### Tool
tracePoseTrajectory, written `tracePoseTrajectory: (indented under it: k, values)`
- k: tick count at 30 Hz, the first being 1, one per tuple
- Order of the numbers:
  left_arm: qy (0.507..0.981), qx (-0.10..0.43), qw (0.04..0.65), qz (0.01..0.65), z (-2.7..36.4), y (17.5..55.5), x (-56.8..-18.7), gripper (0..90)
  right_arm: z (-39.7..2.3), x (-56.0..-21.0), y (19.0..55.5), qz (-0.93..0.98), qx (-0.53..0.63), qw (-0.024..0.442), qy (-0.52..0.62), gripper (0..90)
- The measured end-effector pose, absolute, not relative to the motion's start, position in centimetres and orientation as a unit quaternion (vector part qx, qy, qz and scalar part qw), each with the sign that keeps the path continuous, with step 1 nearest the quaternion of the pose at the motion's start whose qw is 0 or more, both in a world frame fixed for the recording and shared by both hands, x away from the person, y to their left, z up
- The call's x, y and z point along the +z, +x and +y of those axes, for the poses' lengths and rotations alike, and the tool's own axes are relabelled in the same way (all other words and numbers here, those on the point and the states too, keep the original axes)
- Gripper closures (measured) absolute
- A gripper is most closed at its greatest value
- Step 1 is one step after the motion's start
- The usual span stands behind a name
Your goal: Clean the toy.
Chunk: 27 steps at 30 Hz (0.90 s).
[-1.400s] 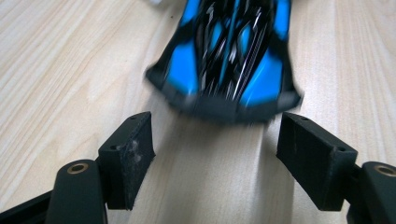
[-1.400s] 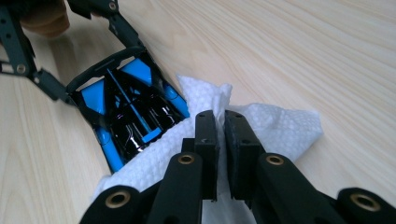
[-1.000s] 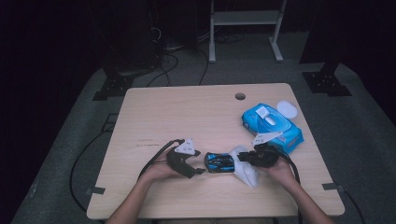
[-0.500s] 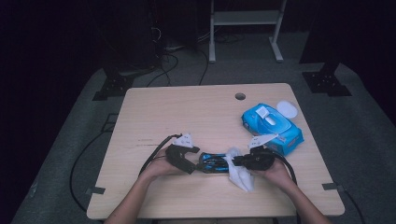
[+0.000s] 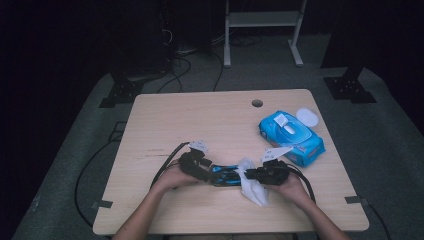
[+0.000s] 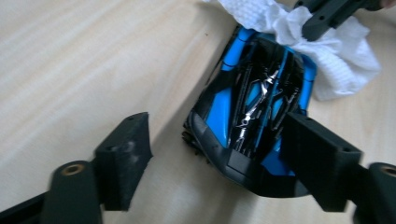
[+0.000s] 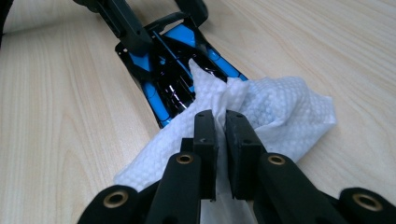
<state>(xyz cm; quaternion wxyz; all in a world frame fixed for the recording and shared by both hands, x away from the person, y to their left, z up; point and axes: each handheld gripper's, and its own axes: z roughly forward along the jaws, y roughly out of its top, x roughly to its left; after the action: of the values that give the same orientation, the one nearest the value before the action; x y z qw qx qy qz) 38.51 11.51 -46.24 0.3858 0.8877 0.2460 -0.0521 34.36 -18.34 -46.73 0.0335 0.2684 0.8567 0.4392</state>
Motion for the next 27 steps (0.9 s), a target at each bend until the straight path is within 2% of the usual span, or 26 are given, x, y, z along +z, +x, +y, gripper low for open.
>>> tracePoseTrajectory:
  k: [3, 4, 8, 13, 15, 17, 22, 25, 27]
  values:
    - [0.883, -0.07, 0.397, 0.241, 11.8, 38.3, -46.4, 40.1, -18.2, -46.8, 34.2, 0.856, 0.44, 0.037, 0.269, 82.6]
    - [0.882, -0.072, 0.397, 0.244, 11.9, 38.3, -46.4, 41.3, -18.2, -46.8, 34.1, 0.856, 0.44, 0.038, 0.268, 82.6]
    - [0.884, -0.056, 0.402, 0.233, 11.9, 37.9, -46.4, 42.5, -18.1, -46.8, 33.8, 0.855, 0.441, 0.043, 0.269, 82.6]
    - [0.893, -0.01, 0.4, 0.208, 11.7, 37.0, -45.9, 43.9, -18.1, -46.8, 33.6, 0.855, 0.442, 0.048, 0.268, 82.6]
    - [0.894, -0.015, 0.389, 0.224, 11.8, 37.0, -45.7, 44.9, -18.1, -46.8, 33.6, 0.855, 0.443, 0.046, 0.266, 82.6]
    - [0.891, -0.021, 0.376, 0.253, 11.8, 37.1, -45.6, 36.8, -18.1, -46.8, 33.7, 0.855, 0.442, 0.045, 0.267, 82.6]
    - [0.867, -0.101, 0.352, 0.339, 12.1, 37.8, -45.8, 37.1, -18.0, -46.9, 33.6, 0.855, 0.443, 0.047, 0.266, 82.7]
    - [0.864, -0.102, 0.359, 0.337, 12.2, 37.7, -45.8, 46.4, -18.1, -46.9, 33.6, 0.855, 0.443, 0.049, 0.266, 82.6]
    - [0.867, -0.092, 0.363, 0.328, 12.1, 37.4, -45.5, 56.7, -18.1, -46.9, 33.6, 0.853, 0.446, 0.048, 0.268, 82.7]
